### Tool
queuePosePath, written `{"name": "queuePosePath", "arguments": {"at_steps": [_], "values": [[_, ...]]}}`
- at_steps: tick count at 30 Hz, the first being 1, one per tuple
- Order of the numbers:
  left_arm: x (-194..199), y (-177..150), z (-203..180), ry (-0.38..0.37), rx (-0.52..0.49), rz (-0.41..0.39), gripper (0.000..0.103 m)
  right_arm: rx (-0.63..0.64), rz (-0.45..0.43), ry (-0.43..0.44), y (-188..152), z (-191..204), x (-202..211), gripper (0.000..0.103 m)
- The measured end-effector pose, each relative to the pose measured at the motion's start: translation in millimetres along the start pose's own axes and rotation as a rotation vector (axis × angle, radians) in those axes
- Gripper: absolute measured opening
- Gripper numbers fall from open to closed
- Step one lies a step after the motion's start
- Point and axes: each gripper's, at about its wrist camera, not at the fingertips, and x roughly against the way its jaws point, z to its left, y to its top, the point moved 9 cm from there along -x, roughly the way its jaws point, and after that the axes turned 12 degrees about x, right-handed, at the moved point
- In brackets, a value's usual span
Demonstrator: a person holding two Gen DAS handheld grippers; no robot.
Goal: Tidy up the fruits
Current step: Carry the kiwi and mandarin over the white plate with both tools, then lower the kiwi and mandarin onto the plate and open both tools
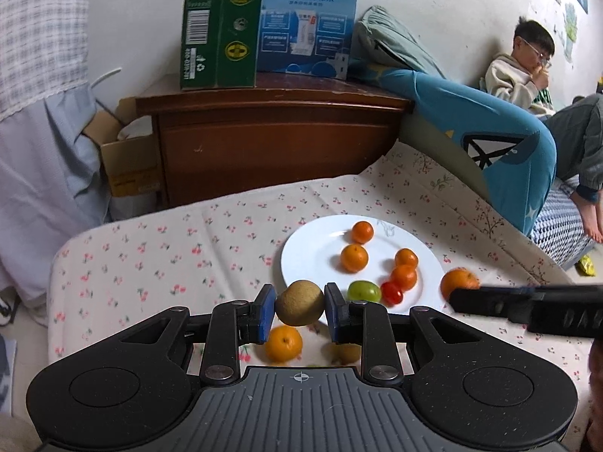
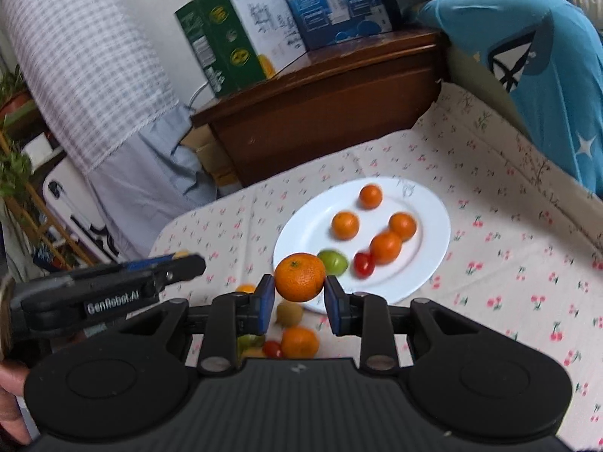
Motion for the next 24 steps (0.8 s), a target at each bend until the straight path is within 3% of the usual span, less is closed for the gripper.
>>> {"name": "queuePosePath", "arguments": {"at_steps": [10,24], "values": [[-28,12,-8,-0.021,-0.019,0.043,0.025,-0.079,0.006,0.019,20,-26,-15,0.029],[-71,15,-22,-0.041,-0.045,0.107,0.025,-0.013,0.068,0.007,25,-35,-56,0.029]]}}
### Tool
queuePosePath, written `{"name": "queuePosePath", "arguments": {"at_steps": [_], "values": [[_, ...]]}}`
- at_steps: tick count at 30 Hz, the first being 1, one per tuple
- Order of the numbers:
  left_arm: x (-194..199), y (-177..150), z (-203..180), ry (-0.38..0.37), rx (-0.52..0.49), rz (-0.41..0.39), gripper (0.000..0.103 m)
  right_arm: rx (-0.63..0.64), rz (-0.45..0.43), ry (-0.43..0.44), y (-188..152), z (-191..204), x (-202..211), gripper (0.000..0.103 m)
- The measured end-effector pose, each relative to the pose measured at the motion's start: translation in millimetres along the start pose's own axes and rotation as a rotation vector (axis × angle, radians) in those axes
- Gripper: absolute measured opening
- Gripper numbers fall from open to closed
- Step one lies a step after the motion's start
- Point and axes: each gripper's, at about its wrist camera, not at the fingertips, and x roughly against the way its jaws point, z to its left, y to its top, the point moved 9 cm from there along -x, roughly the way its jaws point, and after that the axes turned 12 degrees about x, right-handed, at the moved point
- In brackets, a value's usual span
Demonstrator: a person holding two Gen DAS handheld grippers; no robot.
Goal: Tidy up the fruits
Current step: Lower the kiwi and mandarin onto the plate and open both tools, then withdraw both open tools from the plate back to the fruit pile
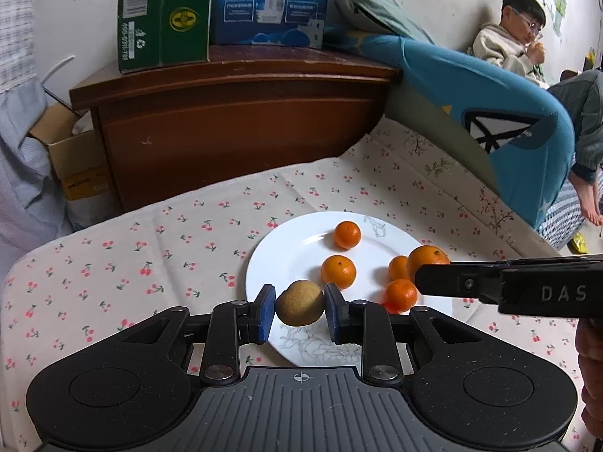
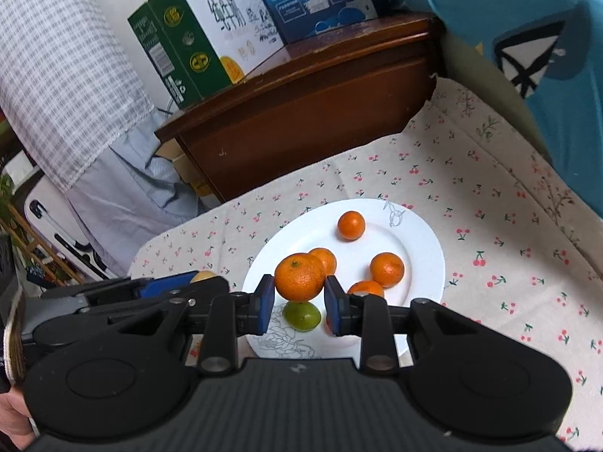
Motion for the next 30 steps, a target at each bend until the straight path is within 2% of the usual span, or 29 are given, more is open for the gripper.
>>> {"name": "queuePosePath", "arguments": {"at_steps": [12,21,27,30], "values": [[-34,0,0,0.011,0.025,0.059,0.026,-0.047,0.036,-0.015,-3,-13,-27,0.031],[-33,6,1,0.046,0.035,0.053,0.029,-0.054,0.029,-0.016,2,-12,-25,0.031],[-24,8,6,0.088,0.026,0.044,0.037,-0.059,0.015,-0.018,3,-12,-19,0.031],[-18,6,8,0.078,0.052,0.051,0.042,-0.062,0.013,-0.018,2,-10,-15,0.031]]}}
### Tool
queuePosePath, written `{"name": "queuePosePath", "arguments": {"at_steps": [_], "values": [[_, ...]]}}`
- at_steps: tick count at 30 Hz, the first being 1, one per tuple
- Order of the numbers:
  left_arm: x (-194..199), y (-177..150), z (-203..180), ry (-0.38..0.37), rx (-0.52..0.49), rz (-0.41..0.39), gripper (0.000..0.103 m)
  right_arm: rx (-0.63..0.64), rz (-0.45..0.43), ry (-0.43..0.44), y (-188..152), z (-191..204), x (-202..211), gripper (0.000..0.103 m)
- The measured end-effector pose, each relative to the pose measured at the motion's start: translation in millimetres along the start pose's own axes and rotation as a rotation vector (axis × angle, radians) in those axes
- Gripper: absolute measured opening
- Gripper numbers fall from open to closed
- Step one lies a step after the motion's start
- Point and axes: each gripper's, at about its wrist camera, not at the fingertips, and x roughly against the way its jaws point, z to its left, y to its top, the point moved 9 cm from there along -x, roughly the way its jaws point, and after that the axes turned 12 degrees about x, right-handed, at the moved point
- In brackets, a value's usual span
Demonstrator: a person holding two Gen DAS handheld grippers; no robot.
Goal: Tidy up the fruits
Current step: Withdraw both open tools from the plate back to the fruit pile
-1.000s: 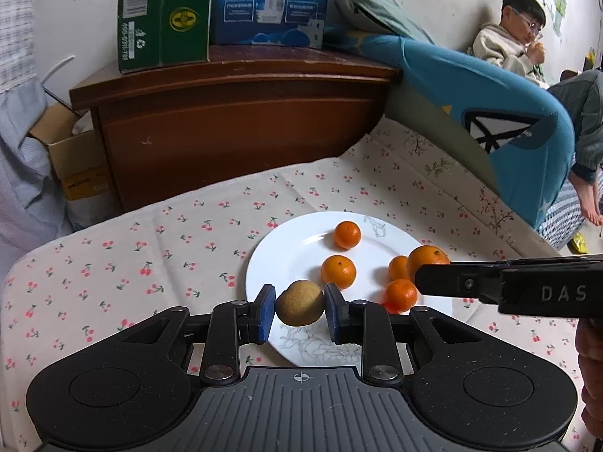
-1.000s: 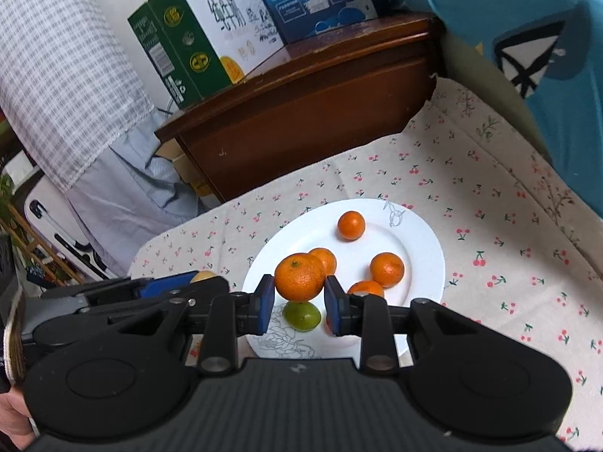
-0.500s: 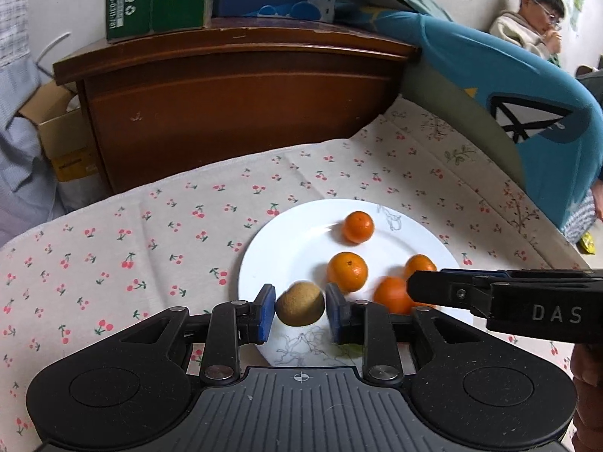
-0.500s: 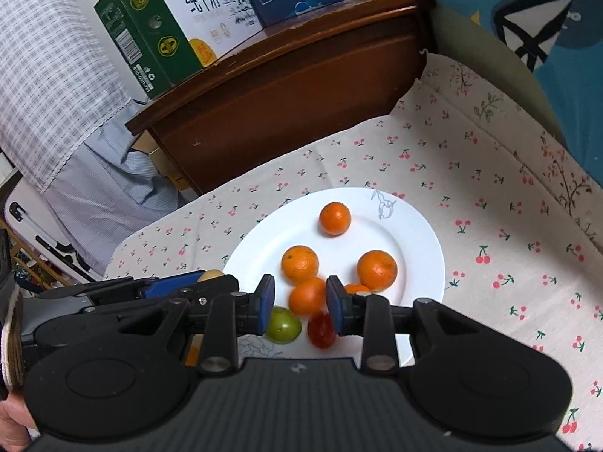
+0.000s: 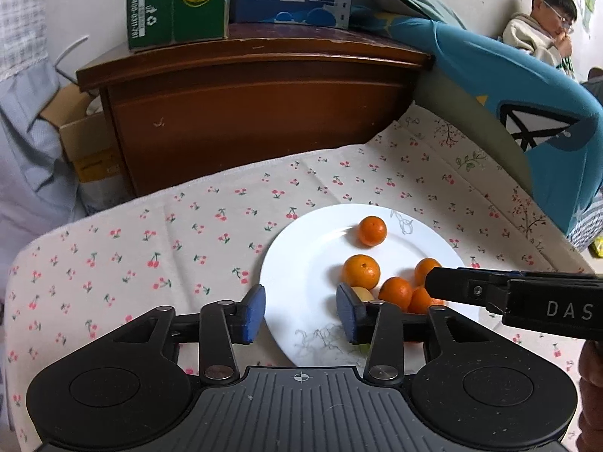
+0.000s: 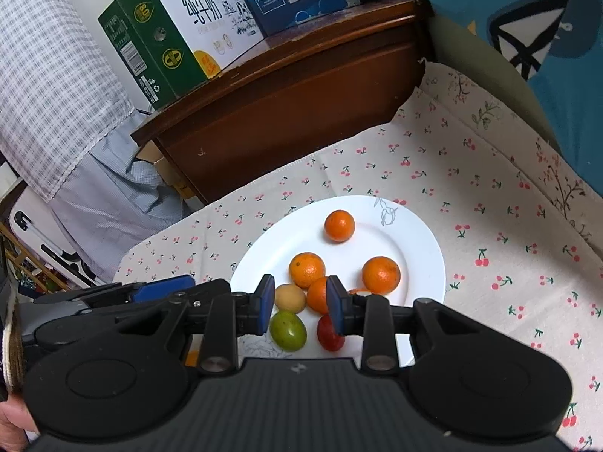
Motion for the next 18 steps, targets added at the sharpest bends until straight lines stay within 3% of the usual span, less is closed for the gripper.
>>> {"name": "queuePosePath", "arguments": {"at_steps": [5,18], "values": [[15,-4,5,-0.001,0.019,-0.003,0.049,-0.012,0.003,0.006,-7,6,13,0.031],[47,-42,24,0.022,0.066,0.02,0.05,0.015,0.026,-0.018,-40,25,43,0.032]]}}
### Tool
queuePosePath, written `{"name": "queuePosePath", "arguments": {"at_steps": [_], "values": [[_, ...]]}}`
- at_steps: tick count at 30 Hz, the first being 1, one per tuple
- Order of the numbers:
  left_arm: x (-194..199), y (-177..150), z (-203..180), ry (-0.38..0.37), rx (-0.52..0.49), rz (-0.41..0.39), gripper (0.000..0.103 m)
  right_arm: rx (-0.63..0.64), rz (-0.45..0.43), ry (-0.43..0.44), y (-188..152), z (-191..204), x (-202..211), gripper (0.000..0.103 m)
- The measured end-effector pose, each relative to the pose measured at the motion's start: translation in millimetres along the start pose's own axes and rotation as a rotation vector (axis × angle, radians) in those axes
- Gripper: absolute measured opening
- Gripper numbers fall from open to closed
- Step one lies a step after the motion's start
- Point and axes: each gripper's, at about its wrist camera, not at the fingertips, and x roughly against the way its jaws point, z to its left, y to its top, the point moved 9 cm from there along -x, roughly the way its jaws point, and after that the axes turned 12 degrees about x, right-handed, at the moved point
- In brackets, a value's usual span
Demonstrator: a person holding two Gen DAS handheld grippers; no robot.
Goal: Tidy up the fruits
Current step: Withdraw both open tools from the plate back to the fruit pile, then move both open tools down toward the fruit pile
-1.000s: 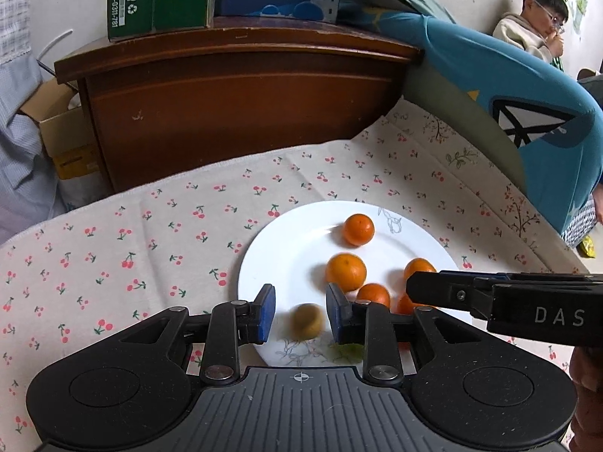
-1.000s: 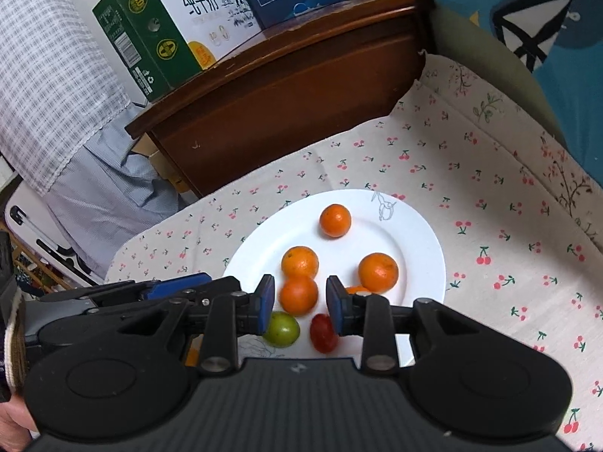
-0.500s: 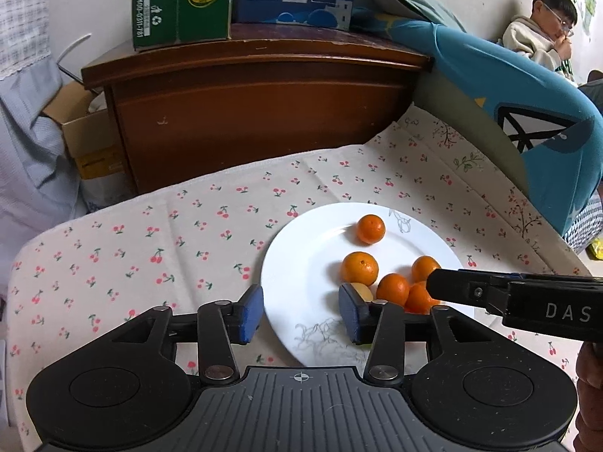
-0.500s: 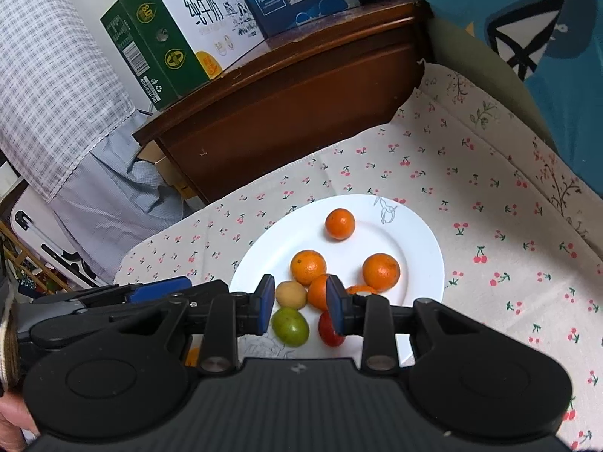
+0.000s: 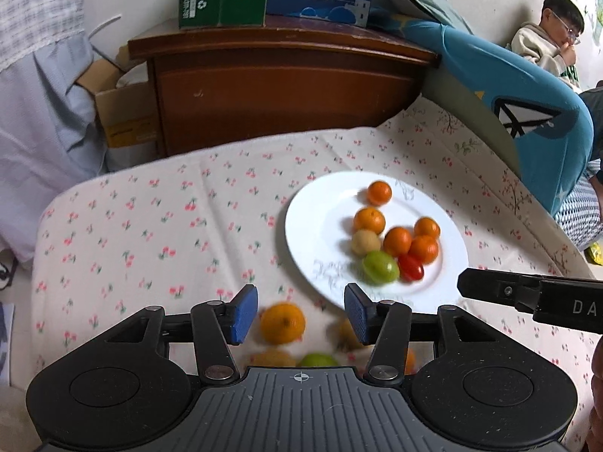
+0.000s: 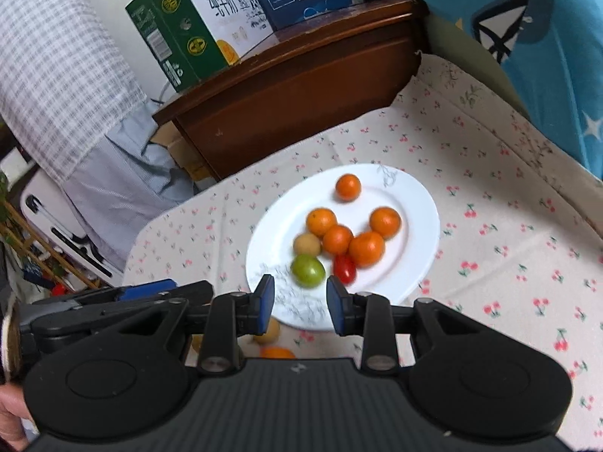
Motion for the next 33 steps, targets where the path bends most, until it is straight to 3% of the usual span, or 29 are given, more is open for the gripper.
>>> {"name": "queuePosePath", "arguments": {"at_steps": [16,33], "values": [[20,-45,10,0.031,0.008,0.028,0.055,-0.017,0.062,-0.034,-52,8,17,0.033],[24,-68,29,0.081,0.016,0.046,0.055,-0.054,0.06,-0.067,-64,-2,25,0.033]]}}
